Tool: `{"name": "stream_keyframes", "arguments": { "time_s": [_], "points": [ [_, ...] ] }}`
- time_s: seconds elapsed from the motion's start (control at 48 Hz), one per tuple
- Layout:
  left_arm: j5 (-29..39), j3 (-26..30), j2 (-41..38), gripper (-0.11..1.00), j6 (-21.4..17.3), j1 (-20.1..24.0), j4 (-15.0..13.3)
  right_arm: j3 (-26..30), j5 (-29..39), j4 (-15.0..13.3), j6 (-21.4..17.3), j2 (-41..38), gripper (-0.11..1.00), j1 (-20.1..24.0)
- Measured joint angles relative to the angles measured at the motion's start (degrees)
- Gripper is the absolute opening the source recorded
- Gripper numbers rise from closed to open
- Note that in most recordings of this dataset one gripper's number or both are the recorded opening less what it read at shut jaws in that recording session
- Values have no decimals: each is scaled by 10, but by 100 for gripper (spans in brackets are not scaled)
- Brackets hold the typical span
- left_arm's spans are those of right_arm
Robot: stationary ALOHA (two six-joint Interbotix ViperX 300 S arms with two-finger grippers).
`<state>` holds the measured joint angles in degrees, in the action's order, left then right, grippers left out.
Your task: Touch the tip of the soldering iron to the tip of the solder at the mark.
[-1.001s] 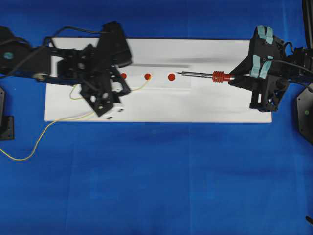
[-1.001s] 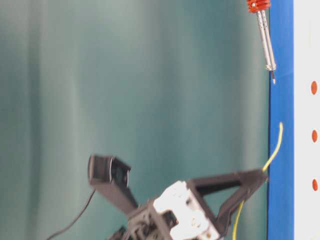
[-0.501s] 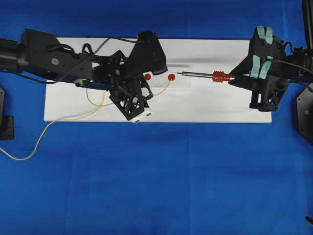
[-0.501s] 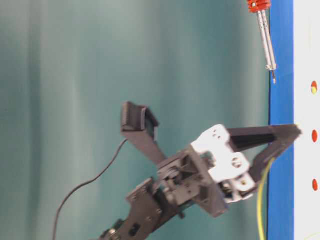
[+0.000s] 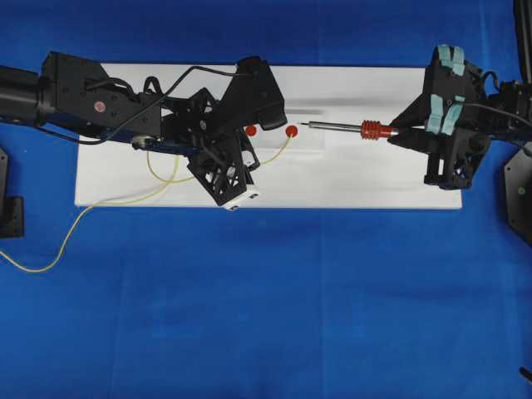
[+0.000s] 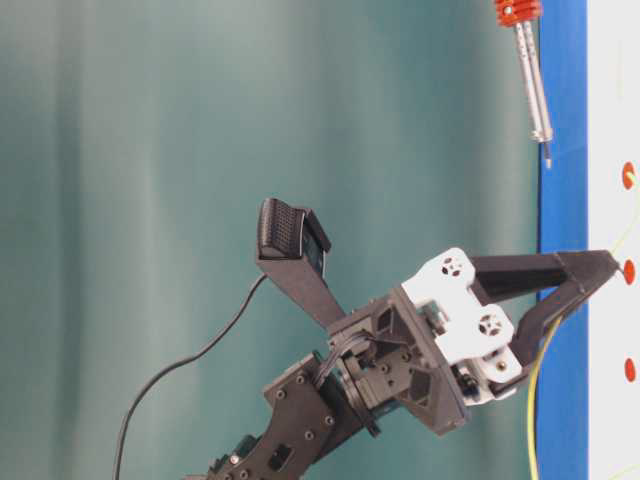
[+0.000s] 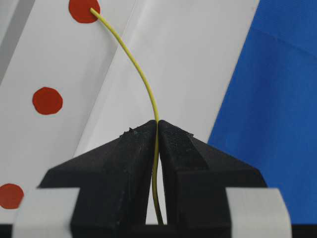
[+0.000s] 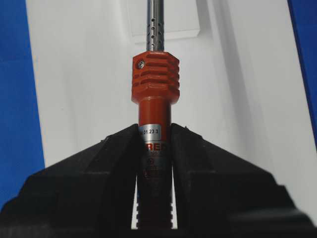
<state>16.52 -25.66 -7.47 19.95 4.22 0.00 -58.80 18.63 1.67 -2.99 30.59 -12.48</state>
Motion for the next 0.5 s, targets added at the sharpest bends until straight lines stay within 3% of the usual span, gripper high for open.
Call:
{"name": "stream_keyframes", "arguments": {
  "time_s": [0.501],
  "points": [
    [0,0,0,3,0,0,1,25,-4,1,1,-101,7,0]
  ]
}}
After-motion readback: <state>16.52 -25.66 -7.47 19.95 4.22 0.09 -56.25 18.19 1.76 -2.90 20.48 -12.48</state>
